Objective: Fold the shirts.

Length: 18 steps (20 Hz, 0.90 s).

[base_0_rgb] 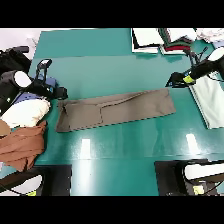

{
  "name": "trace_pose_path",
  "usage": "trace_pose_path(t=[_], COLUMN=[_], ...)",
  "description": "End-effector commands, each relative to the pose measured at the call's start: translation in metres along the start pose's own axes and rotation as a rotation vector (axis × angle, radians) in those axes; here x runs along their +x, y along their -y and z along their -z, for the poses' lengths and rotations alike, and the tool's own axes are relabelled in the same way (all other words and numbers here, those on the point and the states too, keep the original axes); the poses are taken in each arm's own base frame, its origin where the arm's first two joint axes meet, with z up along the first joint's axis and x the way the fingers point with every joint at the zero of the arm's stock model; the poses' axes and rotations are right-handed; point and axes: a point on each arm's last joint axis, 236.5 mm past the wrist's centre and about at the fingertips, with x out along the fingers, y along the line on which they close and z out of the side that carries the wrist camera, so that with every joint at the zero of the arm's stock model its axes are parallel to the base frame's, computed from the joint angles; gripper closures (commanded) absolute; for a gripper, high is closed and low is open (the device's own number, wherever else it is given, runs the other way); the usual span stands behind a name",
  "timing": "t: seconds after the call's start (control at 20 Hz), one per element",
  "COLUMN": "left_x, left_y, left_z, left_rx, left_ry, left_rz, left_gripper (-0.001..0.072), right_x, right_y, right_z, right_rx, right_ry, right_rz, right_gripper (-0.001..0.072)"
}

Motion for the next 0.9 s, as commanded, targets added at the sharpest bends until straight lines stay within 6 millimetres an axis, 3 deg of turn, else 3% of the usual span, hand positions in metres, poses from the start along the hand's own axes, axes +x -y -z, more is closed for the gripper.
trace_pose_path(t=[0.0, 0.15, 0.25, 0.4, 0.6, 0.7, 0.8, 0.85], left_x=[-0.01, -0.011, -0.009, 0.004, 0.038, 0.058, 0.073, 0.08], left_y=[0.011, 0.03, 0.043, 0.08, 0.132, 0.158, 0.178, 0.186], left_z=[-0.012, -0.013, -0.015, -0.011, 0.018, 0.027, 0.028, 0.029], left_rx=[-0.012, -0.055, -0.047, -0.004, 0.063, 0.051, 0.041, 0.046], left_ry=[0.012, 0.017, 0.025, 0.022, -0.065, -0.078, -0.079, -0.089], left_rz=[0.034, 0.112, 0.139, 0.176, 0.222, 0.258, 0.294, 0.301], left_gripper=[0.0673, 0.068, 0.068, 0.068, 0.068, 0.068, 0.0681, 0.0681], right_x=[-0.008, 0.005, 0.018, 0.044, 0.072, 0.083, 0.08, 0.071], right_y=[0.019, 0.063, 0.079, 0.074, 0.041, 0.022, 0.009, 0.006], right_z=[0.009, 0.042, 0.058, 0.07, 0.063, 0.061, 0.053, 0.044], right_rx=[0.012, 0.134, 0.201, 0.284, 0.252, 0.173, 0.103, 0.078], right_ry=[-0.032, -0.081, -0.097, -0.133, -0.16, -0.17, -0.158, -0.131], right_rz=[-0.051, -0.06, -0.128, -0.266, -0.351, -0.342, -0.336, -0.328], right_gripper=[0.0221, 0.0156, 0.0135, 0.0137, 0.0162, 0.0293, 0.0641, 0.0669])
